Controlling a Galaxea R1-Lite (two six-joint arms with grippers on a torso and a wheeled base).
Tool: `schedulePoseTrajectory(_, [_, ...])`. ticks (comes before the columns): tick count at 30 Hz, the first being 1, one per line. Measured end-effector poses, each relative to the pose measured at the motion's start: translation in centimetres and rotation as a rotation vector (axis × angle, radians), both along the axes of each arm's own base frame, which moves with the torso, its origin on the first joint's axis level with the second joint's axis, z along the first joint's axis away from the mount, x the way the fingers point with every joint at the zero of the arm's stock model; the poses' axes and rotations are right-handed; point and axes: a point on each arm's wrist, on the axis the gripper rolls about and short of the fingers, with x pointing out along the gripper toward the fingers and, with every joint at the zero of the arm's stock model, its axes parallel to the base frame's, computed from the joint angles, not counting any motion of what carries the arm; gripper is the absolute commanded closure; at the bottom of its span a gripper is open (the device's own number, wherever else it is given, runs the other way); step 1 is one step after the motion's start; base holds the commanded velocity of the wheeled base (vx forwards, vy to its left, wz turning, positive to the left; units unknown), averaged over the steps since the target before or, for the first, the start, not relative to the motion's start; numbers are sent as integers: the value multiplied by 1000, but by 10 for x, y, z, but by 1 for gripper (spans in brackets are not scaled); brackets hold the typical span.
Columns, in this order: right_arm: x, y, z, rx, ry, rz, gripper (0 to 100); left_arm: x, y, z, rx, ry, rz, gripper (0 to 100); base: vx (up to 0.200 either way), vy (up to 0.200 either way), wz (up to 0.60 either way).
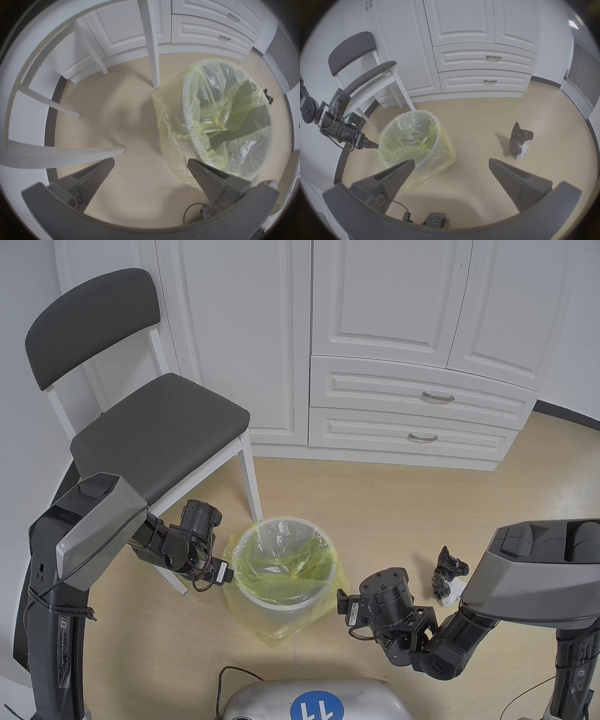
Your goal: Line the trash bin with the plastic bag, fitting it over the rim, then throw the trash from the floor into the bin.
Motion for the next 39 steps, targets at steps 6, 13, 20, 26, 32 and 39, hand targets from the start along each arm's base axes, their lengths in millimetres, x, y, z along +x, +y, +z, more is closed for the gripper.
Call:
schedulePoseTrajectory(6, [1, -1, 0, 0, -1, -3, 0, 5, 5, -5, -21, -7, 5, 0, 0, 0, 0])
schedulePoseTrajectory(13, [2, -1, 1, 1, -2, -5, 0, 10, 11, -13, -22, -2, 18, 0, 0, 0, 0])
schedulePoseTrajectory(20, [1, -2, 1, 0, -2, -5, 0, 18, 20, -28, -69, 6, 12, 0, 0, 0, 0])
schedulePoseTrajectory(26, [1, -2, 1, 1, -3, -4, 0, 24, 24, -39, -99, -21, 23, 0, 0, 0, 0])
schedulePoseTrajectory(32, [1, -2, 1, 0, -2, -4, 0, 25, 25, -42, -109, -23, 33, 0, 0, 0, 0])
schedulePoseTrajectory(39, [1, -2, 1, -2, 0, -5, 0, 19, 30, -25, -165, -22, -2, 0, 0, 0, 0])
